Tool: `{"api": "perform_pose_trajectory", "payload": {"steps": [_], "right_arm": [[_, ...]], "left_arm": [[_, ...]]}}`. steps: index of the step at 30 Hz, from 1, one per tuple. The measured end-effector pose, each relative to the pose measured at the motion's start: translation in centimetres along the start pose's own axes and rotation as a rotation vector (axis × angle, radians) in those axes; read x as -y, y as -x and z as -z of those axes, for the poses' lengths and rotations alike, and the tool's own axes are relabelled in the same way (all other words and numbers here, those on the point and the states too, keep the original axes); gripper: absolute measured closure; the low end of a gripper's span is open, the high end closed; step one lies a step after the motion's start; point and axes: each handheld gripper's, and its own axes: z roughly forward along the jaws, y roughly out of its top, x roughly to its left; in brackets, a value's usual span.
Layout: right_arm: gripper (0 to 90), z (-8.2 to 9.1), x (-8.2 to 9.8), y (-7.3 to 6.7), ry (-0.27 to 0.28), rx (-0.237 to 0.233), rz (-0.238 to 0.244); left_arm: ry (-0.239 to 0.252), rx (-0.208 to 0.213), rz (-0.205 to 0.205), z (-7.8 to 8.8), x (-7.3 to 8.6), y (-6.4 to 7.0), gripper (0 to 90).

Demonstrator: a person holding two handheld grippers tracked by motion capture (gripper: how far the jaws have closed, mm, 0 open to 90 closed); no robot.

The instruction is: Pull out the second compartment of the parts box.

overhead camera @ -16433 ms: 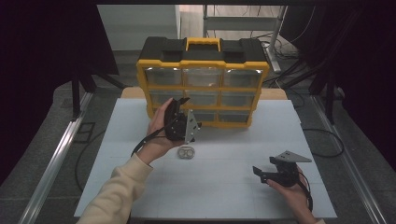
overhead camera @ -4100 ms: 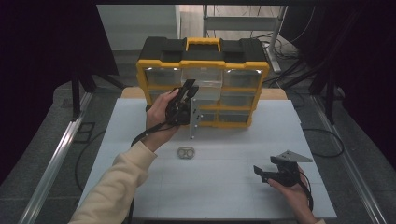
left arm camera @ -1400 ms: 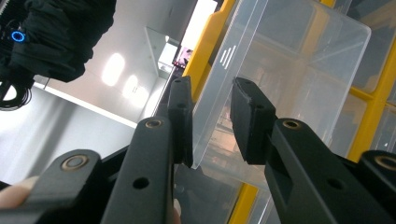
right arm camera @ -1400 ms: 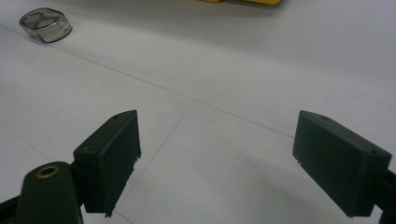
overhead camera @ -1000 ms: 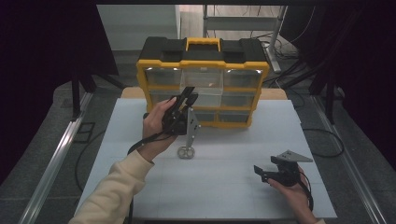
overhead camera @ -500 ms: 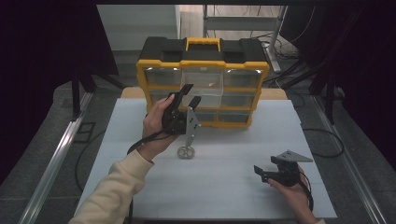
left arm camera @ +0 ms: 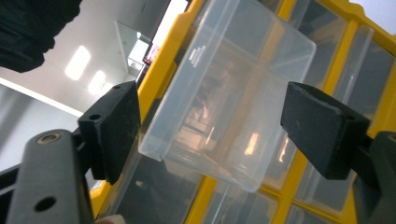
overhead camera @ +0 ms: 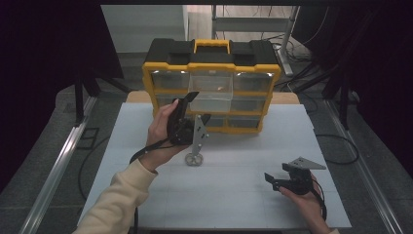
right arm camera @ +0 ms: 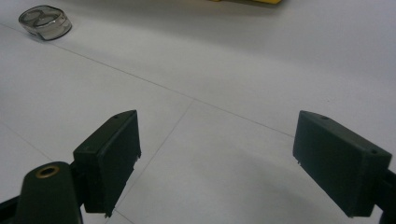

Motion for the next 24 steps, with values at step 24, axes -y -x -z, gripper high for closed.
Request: {"api": "perform_pose_trajectory", "payload": {"steps": [24], "right_arm": [[15.2,0.0,-0.1,0.1,0.004,-0.001,-0.006]], "left_arm": [[-0.019,0.093,0.024,2.0,1.2,2.2,16.8]]}}
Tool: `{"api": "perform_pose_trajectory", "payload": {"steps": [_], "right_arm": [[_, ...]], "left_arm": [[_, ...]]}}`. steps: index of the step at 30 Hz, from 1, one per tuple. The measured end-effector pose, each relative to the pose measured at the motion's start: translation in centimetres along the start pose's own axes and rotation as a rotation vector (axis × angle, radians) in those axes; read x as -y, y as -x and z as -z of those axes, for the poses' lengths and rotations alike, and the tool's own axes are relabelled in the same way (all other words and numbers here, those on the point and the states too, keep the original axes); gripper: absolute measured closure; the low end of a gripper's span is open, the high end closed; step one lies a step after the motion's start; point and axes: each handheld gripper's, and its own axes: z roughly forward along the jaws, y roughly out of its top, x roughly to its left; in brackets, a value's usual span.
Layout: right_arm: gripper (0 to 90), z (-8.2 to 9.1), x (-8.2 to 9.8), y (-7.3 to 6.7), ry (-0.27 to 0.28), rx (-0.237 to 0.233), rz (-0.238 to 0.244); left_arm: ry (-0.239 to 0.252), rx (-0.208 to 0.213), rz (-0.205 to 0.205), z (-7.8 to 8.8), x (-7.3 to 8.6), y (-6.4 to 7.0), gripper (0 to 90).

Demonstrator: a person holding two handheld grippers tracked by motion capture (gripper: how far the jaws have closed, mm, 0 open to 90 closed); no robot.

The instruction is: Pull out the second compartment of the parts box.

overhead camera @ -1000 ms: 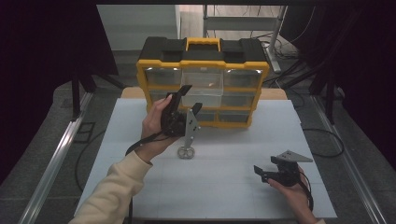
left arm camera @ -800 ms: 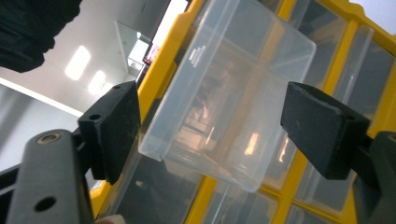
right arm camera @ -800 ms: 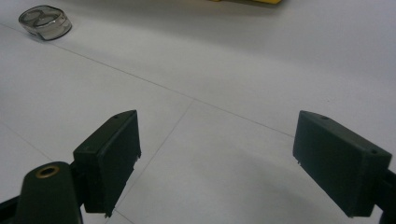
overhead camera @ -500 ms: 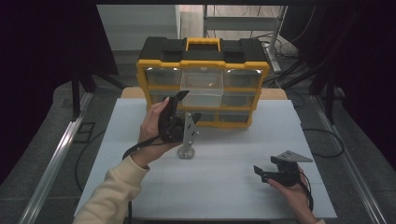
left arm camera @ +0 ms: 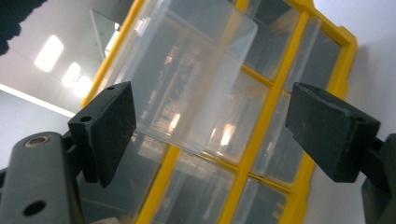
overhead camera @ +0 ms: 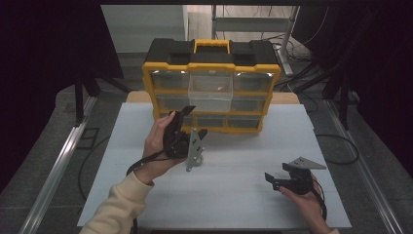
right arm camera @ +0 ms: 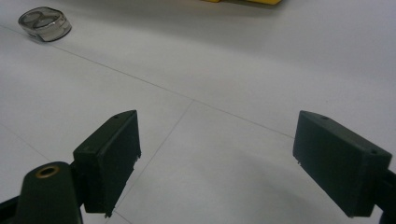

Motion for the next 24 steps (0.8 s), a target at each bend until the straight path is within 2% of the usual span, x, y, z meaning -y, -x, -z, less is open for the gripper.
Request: {"api": "perform_pose_trajectory", "payload": {"steps": [4,13,19,24], "right_arm": [[15.2,0.0,0.0,0.0,0.0,0.0,0.001],[15.2,-0.1,-0.1,0.0,0.001,-0.001,-0.01],[15.2,0.0,-0.1,-0.2,0.0,0.004,-0.005],[15.2,0.0,0.0,-0.1,0.0,0.005,-0.004]], "left_arm": [[-0.008,0.022,-0.001,0.0,0.2,0.4,16.5],[-0.015,0.062,0.039,-0.2,0.9,0.9,15.8],[-0.019,0.09,0.042,-0.4,0.9,1.5,15.2],[-0.012,0.136,0.088,-0.8,1.0,1.9,14.6]]}}
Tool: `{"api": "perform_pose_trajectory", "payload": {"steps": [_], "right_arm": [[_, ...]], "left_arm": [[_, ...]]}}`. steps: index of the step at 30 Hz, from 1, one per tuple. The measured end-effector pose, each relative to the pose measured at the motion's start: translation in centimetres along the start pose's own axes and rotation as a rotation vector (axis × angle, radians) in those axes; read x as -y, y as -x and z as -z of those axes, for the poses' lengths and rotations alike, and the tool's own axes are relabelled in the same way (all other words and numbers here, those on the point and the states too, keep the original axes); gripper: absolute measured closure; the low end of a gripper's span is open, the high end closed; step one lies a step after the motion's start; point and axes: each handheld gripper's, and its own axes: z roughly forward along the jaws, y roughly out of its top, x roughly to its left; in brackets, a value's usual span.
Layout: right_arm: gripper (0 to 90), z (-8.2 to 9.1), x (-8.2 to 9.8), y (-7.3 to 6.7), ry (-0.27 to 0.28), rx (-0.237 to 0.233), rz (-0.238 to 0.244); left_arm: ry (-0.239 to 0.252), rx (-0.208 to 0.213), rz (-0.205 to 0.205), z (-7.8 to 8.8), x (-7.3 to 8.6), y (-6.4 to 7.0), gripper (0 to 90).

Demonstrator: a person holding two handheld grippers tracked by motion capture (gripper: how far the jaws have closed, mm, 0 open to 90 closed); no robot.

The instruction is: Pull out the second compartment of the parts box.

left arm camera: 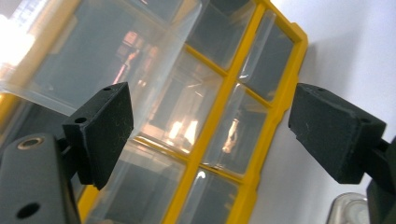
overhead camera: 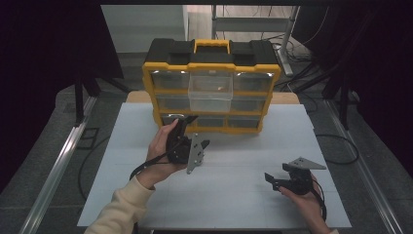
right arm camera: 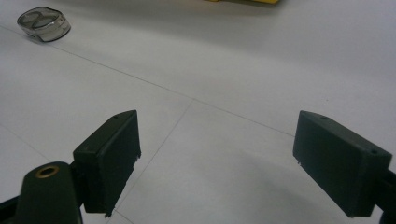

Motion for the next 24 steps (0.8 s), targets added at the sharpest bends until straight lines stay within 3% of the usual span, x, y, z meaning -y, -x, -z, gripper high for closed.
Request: {"api": "perform_pose_trajectory", "payload": {"steps": [3,10,24], "right_arm": [[15.2,0.0,0.0,0.1,-0.002,0.002,0.005],[15.1,0.2,0.2,0.2,0.003,-0.001,0.002],[15.1,0.3,0.4,0.1,-0.004,0.001,0.003]], "left_arm": [[-0.002,0.028,0.039,-0.3,0.2,0.1,14.1],[-0.018,0.082,0.087,-0.6,0.5,-0.2,13.7],[-0.051,0.238,0.237,-1.5,1.8,-0.5,13.1]]}}
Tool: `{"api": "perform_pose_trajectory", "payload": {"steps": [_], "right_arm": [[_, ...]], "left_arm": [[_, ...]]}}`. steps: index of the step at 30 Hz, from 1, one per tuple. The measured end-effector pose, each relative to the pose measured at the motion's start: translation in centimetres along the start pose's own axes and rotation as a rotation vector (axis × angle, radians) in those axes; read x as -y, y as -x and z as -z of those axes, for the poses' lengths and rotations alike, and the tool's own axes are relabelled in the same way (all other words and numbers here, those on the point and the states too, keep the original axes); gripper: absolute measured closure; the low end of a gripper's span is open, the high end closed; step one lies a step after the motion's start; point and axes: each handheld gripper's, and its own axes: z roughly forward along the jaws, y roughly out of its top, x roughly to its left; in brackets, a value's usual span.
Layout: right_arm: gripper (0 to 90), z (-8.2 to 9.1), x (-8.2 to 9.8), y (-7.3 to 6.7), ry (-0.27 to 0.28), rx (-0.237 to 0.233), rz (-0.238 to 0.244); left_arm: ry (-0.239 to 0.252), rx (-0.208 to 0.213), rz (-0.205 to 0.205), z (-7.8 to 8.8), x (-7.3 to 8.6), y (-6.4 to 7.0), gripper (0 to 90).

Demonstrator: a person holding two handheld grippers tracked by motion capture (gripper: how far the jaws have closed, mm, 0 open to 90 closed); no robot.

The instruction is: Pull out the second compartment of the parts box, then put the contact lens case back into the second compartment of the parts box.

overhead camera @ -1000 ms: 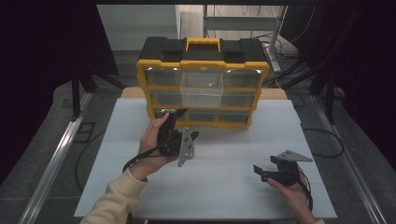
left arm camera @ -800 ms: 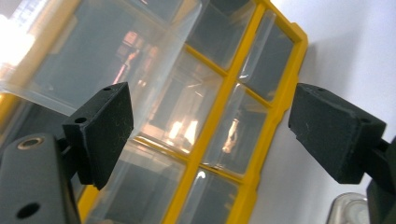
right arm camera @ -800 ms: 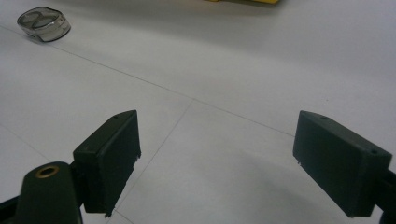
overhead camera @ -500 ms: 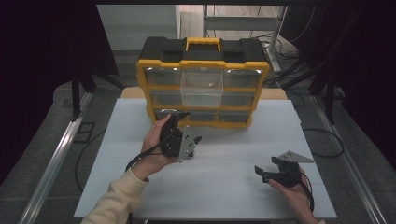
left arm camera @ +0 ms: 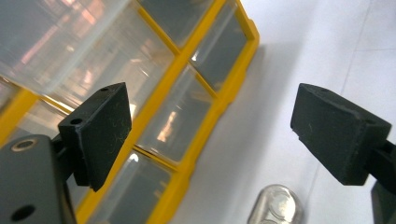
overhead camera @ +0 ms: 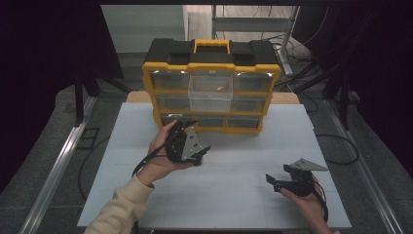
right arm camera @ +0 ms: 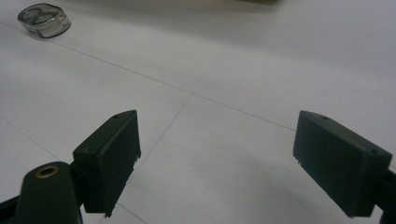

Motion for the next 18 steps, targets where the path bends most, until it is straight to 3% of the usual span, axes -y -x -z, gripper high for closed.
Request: {"api": "perform_pose_trajectory", "payload": {"steps": [13,18], "right_arm": [[14.9,0.0,0.0,0.0,0.001,-0.014,0.005],[14.9,0.0,0.0,-0.1,0.001,-0.013,0.008]], "left_arm": [[-0.011,0.073,0.089,-0.3,0.8,-0.8,12.7],[-0.035,0.085,0.09,-0.6,1.2,-1.1,12.8]]}}
